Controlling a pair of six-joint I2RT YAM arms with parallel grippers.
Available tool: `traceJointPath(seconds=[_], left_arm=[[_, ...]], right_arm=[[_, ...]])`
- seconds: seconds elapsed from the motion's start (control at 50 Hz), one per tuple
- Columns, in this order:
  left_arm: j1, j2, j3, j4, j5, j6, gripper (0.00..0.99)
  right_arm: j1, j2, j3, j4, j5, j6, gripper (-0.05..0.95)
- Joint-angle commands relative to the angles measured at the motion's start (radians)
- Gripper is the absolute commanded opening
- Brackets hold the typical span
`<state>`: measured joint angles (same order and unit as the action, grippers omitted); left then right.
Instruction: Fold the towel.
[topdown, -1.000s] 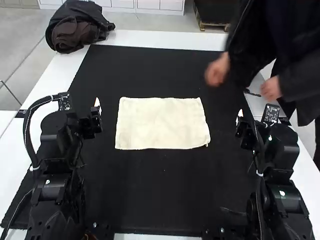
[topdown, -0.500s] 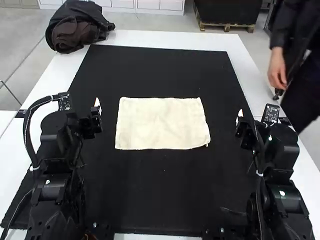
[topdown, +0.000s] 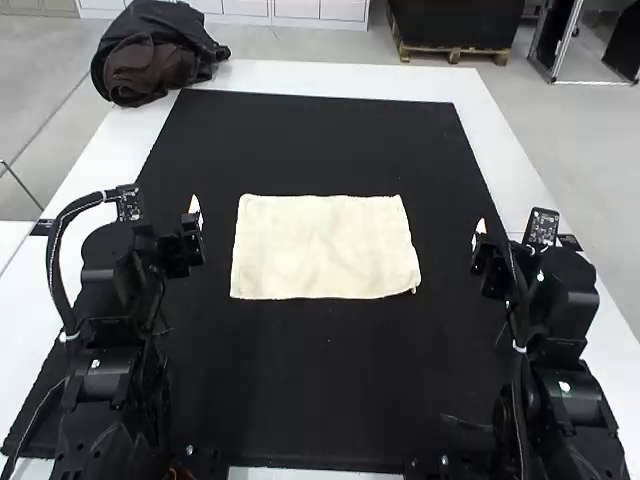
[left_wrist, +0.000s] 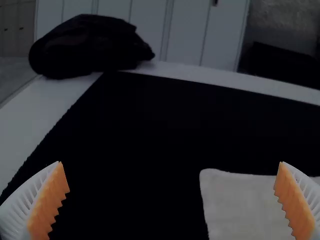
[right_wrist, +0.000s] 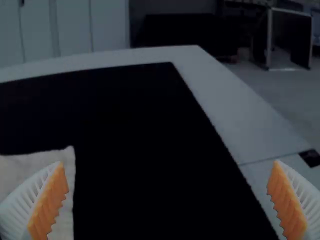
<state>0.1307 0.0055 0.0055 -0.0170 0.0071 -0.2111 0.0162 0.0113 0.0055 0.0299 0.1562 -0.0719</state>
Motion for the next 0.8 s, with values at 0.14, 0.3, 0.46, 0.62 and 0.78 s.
traceJointPath(seconds=[0.14, 0.3, 0.46, 0.62, 0.78], left_arm=[[0.0, -0.01, -0.004, 0.009, 0.002, -0.008, 0.966], [0.001, -0.009, -0.004, 0.009, 0.001, -0.008, 0.966], [0.001, -0.009, -0.004, 0.015, 0.001, 0.015, 0.966], [0.001, -0.009, -0.004, 0.019, 0.001, 0.073, 0.966], [-0.002, -0.009, -0.004, 0.015, 0.001, 0.078, 0.966]], right_arm=[[-0.007, -0.008, -0.004, 0.004, -0.009, -0.005, 0.92], [-0.007, -0.008, -0.006, 0.004, -0.009, -0.005, 0.92], [-0.007, -0.008, -0.006, 0.004, -0.009, -0.003, 0.92], [-0.007, -0.008, -0.006, 0.004, -0.009, -0.003, 0.92], [-0.004, -0.008, -0.006, 0.002, -0.021, -0.003, 0.92]])
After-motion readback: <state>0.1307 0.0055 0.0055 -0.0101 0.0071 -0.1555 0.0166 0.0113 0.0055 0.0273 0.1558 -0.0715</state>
